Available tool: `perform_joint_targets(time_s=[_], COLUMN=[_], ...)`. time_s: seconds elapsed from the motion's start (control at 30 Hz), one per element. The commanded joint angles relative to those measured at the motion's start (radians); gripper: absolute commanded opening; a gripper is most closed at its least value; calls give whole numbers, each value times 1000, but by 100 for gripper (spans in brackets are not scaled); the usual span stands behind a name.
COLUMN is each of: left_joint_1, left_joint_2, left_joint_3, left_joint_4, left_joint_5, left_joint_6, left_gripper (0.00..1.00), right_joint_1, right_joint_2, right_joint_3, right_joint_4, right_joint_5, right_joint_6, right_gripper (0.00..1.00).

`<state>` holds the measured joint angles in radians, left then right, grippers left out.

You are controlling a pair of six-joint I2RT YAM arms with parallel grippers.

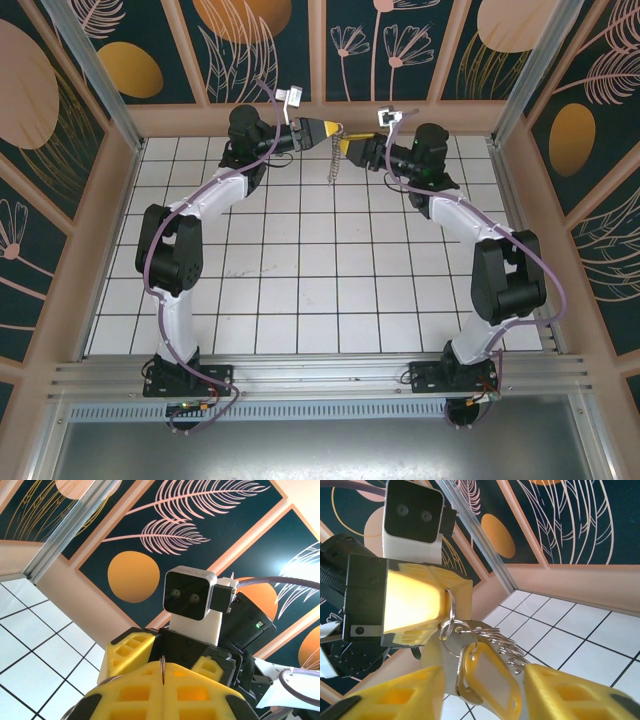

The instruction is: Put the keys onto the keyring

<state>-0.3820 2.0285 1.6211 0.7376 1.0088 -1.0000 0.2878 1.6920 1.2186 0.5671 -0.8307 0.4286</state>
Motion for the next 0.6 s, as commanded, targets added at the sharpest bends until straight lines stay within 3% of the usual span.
perform_joint_targets(time_s=[0.0, 0.13, 0.3, 0.57], left_joint_1=[-6, -6, -6, -6], left_joint_2=[-56, -54, -50, -50], left_joint_3=[0, 3, 5, 6], left_joint_4=[58, 55, 54, 42], left_joint_5=[-7, -9, -12, -22], left_joint_6=[-6, -2, 1, 15], left_gripper=[0, 0, 0, 0], right_joint_1=[4, 6, 7, 8], right_joint_2=[14, 0, -20, -70], right_joint_3=[30, 14, 12, -8], right_joint_4=[-4, -7, -50, -137], right_joint_5=[-16, -40, -47, -21], right_joint_6=[-23, -39, -73, -136], right_gripper=[40, 27, 2, 0])
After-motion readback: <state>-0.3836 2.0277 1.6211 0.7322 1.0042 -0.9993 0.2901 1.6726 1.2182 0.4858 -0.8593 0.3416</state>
